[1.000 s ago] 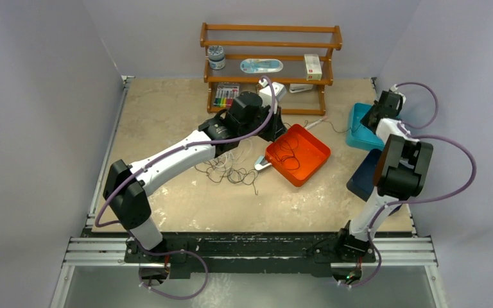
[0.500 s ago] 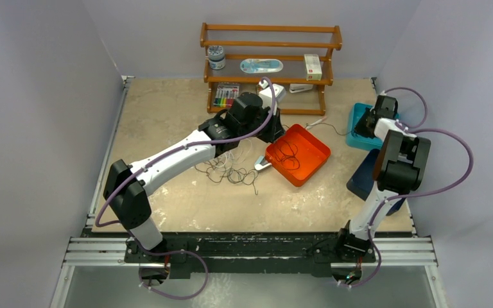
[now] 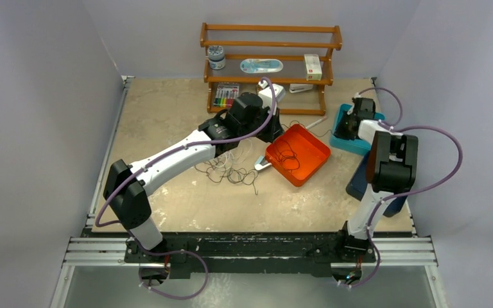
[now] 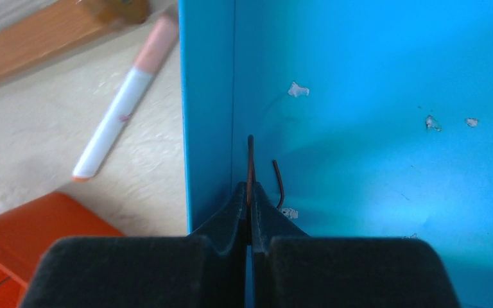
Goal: Untangle the cables
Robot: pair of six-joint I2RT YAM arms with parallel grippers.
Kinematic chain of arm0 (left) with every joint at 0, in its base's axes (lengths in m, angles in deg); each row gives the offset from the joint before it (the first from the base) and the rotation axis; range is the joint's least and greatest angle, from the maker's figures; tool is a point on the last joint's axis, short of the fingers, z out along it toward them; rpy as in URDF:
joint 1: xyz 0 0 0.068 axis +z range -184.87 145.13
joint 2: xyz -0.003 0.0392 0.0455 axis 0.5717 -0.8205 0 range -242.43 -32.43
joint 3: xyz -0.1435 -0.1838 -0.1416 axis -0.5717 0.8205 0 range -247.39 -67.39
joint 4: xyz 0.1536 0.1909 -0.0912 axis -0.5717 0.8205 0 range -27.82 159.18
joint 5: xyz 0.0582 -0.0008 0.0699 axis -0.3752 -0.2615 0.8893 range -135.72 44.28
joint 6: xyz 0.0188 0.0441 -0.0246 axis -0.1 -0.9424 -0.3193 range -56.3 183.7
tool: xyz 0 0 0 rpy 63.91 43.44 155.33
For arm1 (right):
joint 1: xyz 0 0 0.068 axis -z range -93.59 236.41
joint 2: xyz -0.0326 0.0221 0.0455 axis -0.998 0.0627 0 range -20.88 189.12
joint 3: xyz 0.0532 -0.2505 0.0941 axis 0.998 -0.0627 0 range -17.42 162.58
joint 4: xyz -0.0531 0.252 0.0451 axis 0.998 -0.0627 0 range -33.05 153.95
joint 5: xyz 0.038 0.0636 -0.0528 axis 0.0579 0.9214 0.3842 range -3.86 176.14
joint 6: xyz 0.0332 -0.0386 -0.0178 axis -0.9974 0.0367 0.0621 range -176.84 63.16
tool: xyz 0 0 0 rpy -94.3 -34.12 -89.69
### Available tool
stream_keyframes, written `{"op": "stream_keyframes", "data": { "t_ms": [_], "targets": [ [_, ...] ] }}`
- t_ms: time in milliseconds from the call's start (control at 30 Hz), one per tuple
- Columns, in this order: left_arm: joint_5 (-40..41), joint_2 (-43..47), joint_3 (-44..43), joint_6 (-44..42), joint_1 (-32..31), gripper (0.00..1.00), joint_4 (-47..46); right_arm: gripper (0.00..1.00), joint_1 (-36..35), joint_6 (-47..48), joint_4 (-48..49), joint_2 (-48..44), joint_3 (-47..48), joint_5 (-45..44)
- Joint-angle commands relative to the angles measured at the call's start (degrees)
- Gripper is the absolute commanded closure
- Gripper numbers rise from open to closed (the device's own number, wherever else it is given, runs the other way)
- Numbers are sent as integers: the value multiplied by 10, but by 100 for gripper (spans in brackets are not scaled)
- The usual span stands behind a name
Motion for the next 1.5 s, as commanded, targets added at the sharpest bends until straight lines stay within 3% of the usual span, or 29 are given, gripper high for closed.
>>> {"op": "stream_keyframes", "data": {
  "t_ms": [0,600,767,1067,1333,1467],
  "targets": [
    [23,22,-13,-21,-3,100,-8,100,-46,1,-3,-41,-16,23],
    [66,37,-12,-40,-2,100,1,100,-203,-60,20,-125,-85,72],
    [88,40,-19,-47,-2,100,9,100,-209,-58,12,-179,-91,37],
    [67,2,-112,-43,-3,100,32,100,-188,-32,-2,-335,-75,-108],
    [36,-108,-283,-37,-5,100,68,100,-47,-31,-5,-392,-63,-66],
    [15,-187,-381,-31,-9,100,73,100,-34,-33,0,-402,-68,-43]
  ]
}}
